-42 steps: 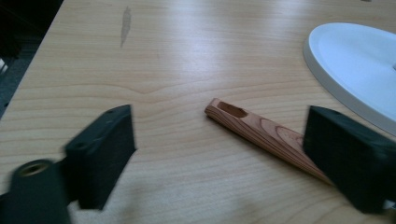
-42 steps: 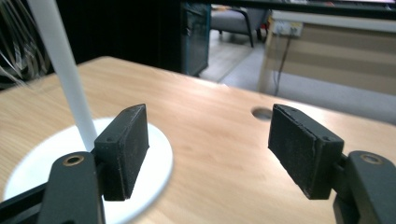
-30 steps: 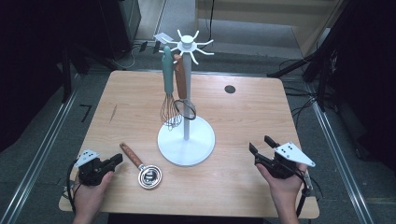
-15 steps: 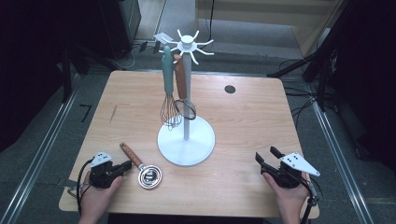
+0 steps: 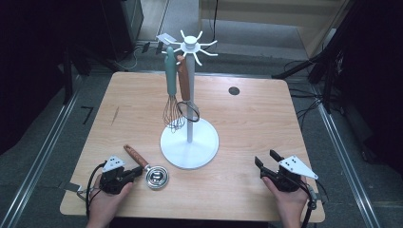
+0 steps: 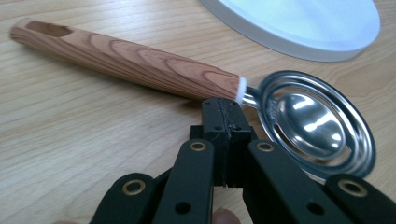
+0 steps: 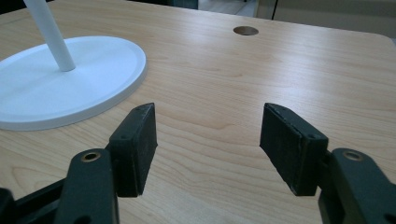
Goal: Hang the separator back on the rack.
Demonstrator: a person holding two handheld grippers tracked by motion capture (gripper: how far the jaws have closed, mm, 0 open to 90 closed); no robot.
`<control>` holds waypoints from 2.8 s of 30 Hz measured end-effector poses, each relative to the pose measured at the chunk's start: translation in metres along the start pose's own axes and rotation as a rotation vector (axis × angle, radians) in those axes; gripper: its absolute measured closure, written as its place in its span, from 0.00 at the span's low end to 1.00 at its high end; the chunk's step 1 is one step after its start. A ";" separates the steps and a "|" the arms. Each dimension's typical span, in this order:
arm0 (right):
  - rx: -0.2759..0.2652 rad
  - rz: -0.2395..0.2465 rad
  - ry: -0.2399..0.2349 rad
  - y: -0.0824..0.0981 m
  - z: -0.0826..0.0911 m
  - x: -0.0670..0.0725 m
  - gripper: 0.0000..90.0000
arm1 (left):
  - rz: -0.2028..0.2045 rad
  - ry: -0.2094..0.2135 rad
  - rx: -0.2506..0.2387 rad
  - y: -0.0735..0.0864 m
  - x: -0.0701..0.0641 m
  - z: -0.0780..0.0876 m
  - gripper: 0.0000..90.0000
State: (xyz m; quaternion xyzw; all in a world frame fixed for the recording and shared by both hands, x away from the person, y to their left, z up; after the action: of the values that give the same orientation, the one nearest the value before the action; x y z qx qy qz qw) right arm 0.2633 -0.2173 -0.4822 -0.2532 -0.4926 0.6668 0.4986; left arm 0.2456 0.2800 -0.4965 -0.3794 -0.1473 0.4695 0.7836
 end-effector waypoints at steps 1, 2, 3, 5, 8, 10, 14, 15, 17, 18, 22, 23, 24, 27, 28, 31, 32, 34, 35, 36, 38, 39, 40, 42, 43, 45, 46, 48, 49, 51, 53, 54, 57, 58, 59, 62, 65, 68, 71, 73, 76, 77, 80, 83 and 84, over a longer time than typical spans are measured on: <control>0.002 0.000 -0.002 0.000 0.000 0.001 0.42 | -0.001 0.003 0.001 0.000 -0.001 0.000 1.00; 0.003 0.005 -0.004 0.000 0.000 0.001 0.43 | -0.007 0.005 0.003 0.000 -0.002 -0.001 1.00; 0.006 0.007 -0.005 0.000 -0.001 0.002 0.43 | -0.007 0.005 0.002 0.000 -0.003 -0.001 1.00; 0.006 0.006 -0.013 0.000 -0.001 0.002 0.43 | -0.014 0.009 0.004 -0.001 -0.005 -0.002 1.00; 0.001 0.002 -0.014 0.000 -0.001 0.003 0.43 | -0.020 0.009 0.006 -0.001 -0.008 -0.003 1.00; -0.001 -0.008 -0.012 0.000 -0.001 0.003 0.43 | -0.019 0.009 0.000 -0.002 -0.009 -0.002 1.00; 0.001 -0.019 0.003 -0.001 0.000 0.002 0.43 | 0.009 0.017 -0.046 -0.004 -0.008 0.004 1.00; 0.000 -0.022 0.003 -0.001 0.000 0.001 0.43 | 0.009 0.017 -0.061 -0.004 -0.008 0.007 1.00; 0.003 -0.024 0.004 -0.001 0.000 0.001 0.43 | -0.008 0.016 -0.089 -0.007 -0.010 0.011 1.00; 0.008 -0.025 0.000 0.000 -0.001 0.001 0.43 | -0.014 0.011 -0.092 -0.008 -0.011 0.011 1.00; 0.014 -0.022 -0.011 0.001 -0.003 0.003 0.43 | -0.025 0.035 -0.056 -0.008 -0.018 0.003 1.00; 0.016 -0.025 -0.018 0.001 -0.003 0.004 0.43 | -0.027 0.034 -0.045 -0.008 -0.019 0.000 1.00; 0.016 -0.020 -0.018 0.001 -0.004 0.004 0.43 | -0.024 0.028 -0.037 -0.008 -0.019 -0.001 1.00; 0.020 -0.017 -0.018 0.001 -0.004 0.005 0.43 | -0.016 0.003 -0.044 -0.008 -0.018 0.001 1.00; 0.019 -0.015 -0.018 0.001 -0.004 0.005 0.43 | -0.013 -0.002 -0.048 -0.008 -0.016 0.002 1.00; 0.021 -0.021 -0.017 0.001 -0.003 0.004 0.43 | 0.013 -0.013 -0.052 -0.009 -0.009 0.003 1.00; 0.021 -0.023 -0.018 0.001 -0.004 0.004 0.43 | 0.017 -0.008 -0.052 -0.009 -0.008 0.002 1.00; 0.020 -0.023 -0.020 0.001 -0.004 0.004 0.43 | 0.011 -0.008 -0.043 -0.009 -0.010 0.000 1.00; 0.021 -0.022 -0.019 0.001 -0.004 0.005 0.43 | 0.012 -0.004 -0.044 -0.009 -0.011 0.000 1.00; 0.021 -0.017 -0.020 0.001 -0.004 0.005 0.43 | 0.012 -0.002 -0.041 -0.008 -0.013 -0.001 0.96; 0.023 -0.016 -0.024 0.001 -0.004 0.005 0.43 | 0.007 0.013 -0.035 -0.008 -0.014 -0.001 0.88; 0.024 -0.018 -0.026 0.002 -0.004 0.005 0.43 | 0.007 0.018 -0.032 -0.007 -0.015 -0.001 0.86; 0.025 -0.020 -0.026 0.002 -0.004 0.005 0.43 | 0.007 0.024 -0.033 -0.007 -0.015 -0.001 0.84; 0.026 -0.025 -0.025 0.002 -0.005 0.005 0.43 | 0.009 0.030 -0.033 -0.007 -0.017 -0.001 0.81; 0.026 -0.024 -0.025 0.002 -0.005 0.005 0.43 | 0.006 0.037 -0.032 -0.007 -0.017 -0.001 0.80; 0.027 -0.021 -0.025 0.002 -0.004 0.005 0.43 | 0.000 0.044 -0.026 -0.006 -0.019 -0.002 0.79; 0.027 -0.019 -0.026 0.002 -0.004 0.005 0.43 | 0.003 0.052 -0.018 -0.006 -0.020 -0.003 0.80; 0.027 -0.022 -0.026 0.002 -0.004 0.005 0.43 | -0.003 0.050 -0.006 -0.006 -0.022 -0.006 0.82; 0.027 -0.024 -0.025 0.002 -0.004 0.005 0.43 | 0.002 0.048 -0.003 -0.007 -0.023 -0.007 0.84; 0.028 -0.023 -0.026 0.002 -0.005 0.005 0.43 | 0.003 0.047 0.005 -0.007 -0.023 -0.008 0.87; 0.029 -0.019 -0.028 0.002 -0.005 0.006 0.43 | 0.009 0.041 0.007 -0.008 -0.025 -0.009 0.89; 0.029 -0.018 -0.030 0.002 -0.005 0.006 0.43 | 0.007 0.040 0.010 -0.008 -0.026 -0.010 0.89; 0.028 -0.014 -0.033 0.002 -0.005 0.007 0.43 | 0.004 0.040 0.012 -0.008 -0.032 -0.012 0.89; 0.029 -0.016 -0.035 0.002 -0.005 0.008 0.43 | 0.007 0.042 0.010 -0.009 -0.035 -0.013 0.89; 0.028 -0.013 -0.037 0.002 -0.005 0.009 0.43 | 0.005 0.045 0.012 -0.009 -0.036 -0.014 0.90; 0.026 -0.011 -0.044 0.001 -0.004 0.012 0.43 | 0.001 0.043 0.009 -0.010 -0.041 -0.017 0.90; 0.023 -0.004 -0.059 0.000 -0.005 0.017 0.43 | 0.004 0.053 0.008 -0.010 -0.047 -0.019 0.90; 0.020 -0.002 -0.077 -0.001 -0.005 0.023 0.43 | -0.003 0.058 0.010 -0.010 -0.053 -0.021 0.90; 0.014 0.010 -0.090 -0.002 -0.005 0.030 0.41 | -0.009 0.065 0.009 -0.010 -0.060 -0.023 0.90; 0.010 0.011 -0.096 -0.004 -0.006 0.036 0.41 | -0.006 0.071 0.007 -0.010 -0.064 -0.024 0.90; 0.002 0.009 -0.130 -0.006 -0.007 0.046 0.41 | -0.009 0.086 0.011 -0.010 -0.068 -0.026 0.90; 0.004 0.010 -0.145 -0.006 -0.008 0.050 0.41 | -0.015 0.089 0.008 -0.010 -0.070 -0.026 0.90; 0.008 0.020 -0.184 -0.006 -0.010 0.062 0.44 | -0.027 0.093 0.010 -0.010 -0.073 -0.028 0.88; 0.017 0.038 -0.231 -0.005 -0.014 0.079 0.49 | -0.038 0.108 -0.002 -0.011 -0.074 -0.028 0.83; 0.018 0.041 -0.249 -0.005 -0.016 0.086 0.50 | -0.035 0.109 -0.003 -0.011 -0.073 -0.026 0.82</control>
State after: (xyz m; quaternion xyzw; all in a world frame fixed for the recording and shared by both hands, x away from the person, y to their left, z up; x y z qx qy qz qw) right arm 0.2463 -0.1327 -0.4707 -0.1738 -0.5394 0.7076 0.4221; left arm 0.2301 0.2026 -0.4968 -0.4031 -0.1115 0.4341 0.7979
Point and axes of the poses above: each handheld gripper's, and its own axes: z roughly backward along the jaws, y roughly out of its underside, x roughly to its left, the point moved 1 cm from there along -z, roughly forward along the jaws, and after that the axes turned 6 degrees about -z, right-handed, at the moved point
